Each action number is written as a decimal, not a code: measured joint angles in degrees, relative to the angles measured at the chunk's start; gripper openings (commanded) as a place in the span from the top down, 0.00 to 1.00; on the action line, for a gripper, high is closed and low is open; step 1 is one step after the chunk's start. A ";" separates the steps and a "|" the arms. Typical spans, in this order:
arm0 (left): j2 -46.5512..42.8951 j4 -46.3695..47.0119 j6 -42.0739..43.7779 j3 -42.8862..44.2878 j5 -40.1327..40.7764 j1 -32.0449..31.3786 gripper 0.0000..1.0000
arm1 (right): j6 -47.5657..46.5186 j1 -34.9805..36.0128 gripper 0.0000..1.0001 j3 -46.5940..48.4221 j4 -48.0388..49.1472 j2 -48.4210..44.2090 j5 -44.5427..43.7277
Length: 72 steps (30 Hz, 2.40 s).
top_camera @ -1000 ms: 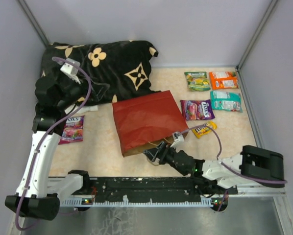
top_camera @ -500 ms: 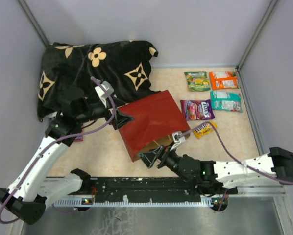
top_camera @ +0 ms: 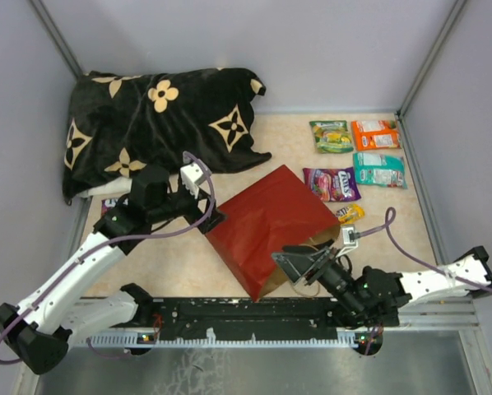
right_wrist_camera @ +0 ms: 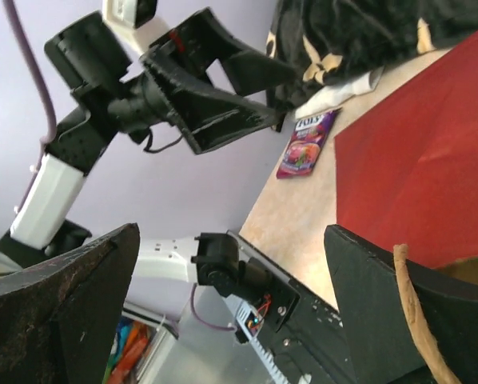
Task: Take the snacks out of the paper bag
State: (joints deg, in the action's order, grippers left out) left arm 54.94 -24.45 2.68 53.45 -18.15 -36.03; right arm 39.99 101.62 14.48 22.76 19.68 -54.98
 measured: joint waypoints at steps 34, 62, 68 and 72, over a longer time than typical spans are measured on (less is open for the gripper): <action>0.15 3.74 -7.43 0.72 10.49 -0.50 0.00 | 17.00 -43.80 0.01 16.22 -1.42 53.53 60.67; -4.31 0.90 -7.67 1.46 17.09 7.37 0.00 | 36.98 -52.59 0.01 19.69 28.72 77.44 85.07; -3.67 0.90 -7.61 0.76 15.30 9.20 0.00 | 46.23 -46.42 0.01 16.92 37.73 76.04 86.14; -3.65 1.03 -7.17 -0.02 13.81 9.46 0.00 | 49.83 -42.75 0.01 14.95 41.40 75.89 85.74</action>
State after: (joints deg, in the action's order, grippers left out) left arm 51.29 -23.42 -4.49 53.43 -4.34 -26.57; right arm 89.82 58.87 29.43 64.16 95.57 30.76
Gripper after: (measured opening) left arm 0.998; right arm 0.991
